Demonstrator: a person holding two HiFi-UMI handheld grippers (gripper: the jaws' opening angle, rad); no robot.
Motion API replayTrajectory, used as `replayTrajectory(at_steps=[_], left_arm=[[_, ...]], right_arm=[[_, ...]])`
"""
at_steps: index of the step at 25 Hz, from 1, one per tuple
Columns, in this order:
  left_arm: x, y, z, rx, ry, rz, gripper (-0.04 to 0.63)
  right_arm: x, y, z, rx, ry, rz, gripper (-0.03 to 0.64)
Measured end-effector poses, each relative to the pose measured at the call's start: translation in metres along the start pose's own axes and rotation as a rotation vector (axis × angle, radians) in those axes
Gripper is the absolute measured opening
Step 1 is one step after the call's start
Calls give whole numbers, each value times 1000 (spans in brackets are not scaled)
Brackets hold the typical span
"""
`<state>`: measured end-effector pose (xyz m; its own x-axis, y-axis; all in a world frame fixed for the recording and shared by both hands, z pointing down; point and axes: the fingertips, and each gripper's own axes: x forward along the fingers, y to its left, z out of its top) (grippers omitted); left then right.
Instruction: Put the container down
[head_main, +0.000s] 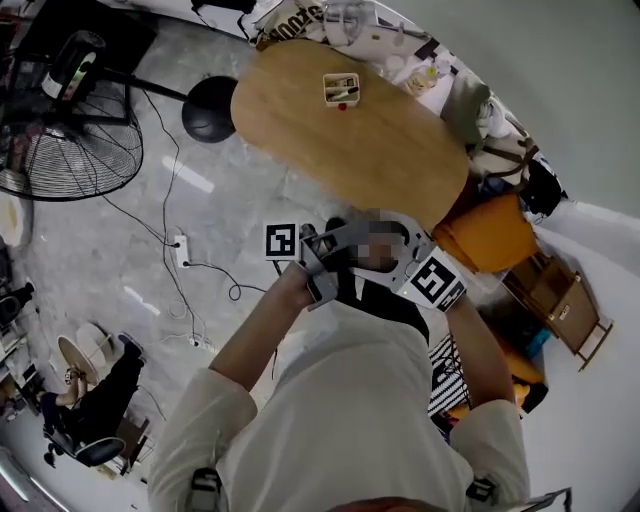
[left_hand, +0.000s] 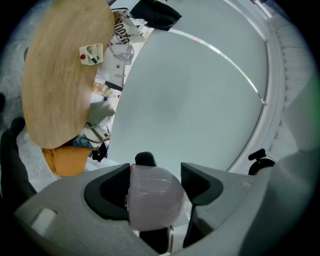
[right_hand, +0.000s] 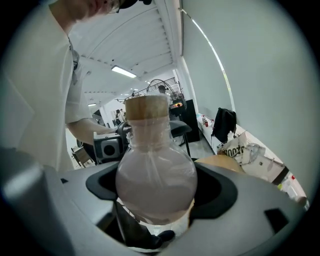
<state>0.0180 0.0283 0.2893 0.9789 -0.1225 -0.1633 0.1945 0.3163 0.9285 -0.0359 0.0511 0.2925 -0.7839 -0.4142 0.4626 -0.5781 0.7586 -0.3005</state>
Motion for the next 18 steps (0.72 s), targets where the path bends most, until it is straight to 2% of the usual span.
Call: replayTrajectory(at_steps=[8, 11, 18], left_arm=[[5, 52, 65, -15, -104, 39, 307], [0, 78, 89, -17, -165, 72, 307], [-5, 147, 141, -47, -305, 96, 307]], right_arm=[[28, -72, -38, 42, 27, 34, 403], [41, -102, -55, 57, 36, 58, 402], [71, -167, -116, 87, 80, 117, 403]])
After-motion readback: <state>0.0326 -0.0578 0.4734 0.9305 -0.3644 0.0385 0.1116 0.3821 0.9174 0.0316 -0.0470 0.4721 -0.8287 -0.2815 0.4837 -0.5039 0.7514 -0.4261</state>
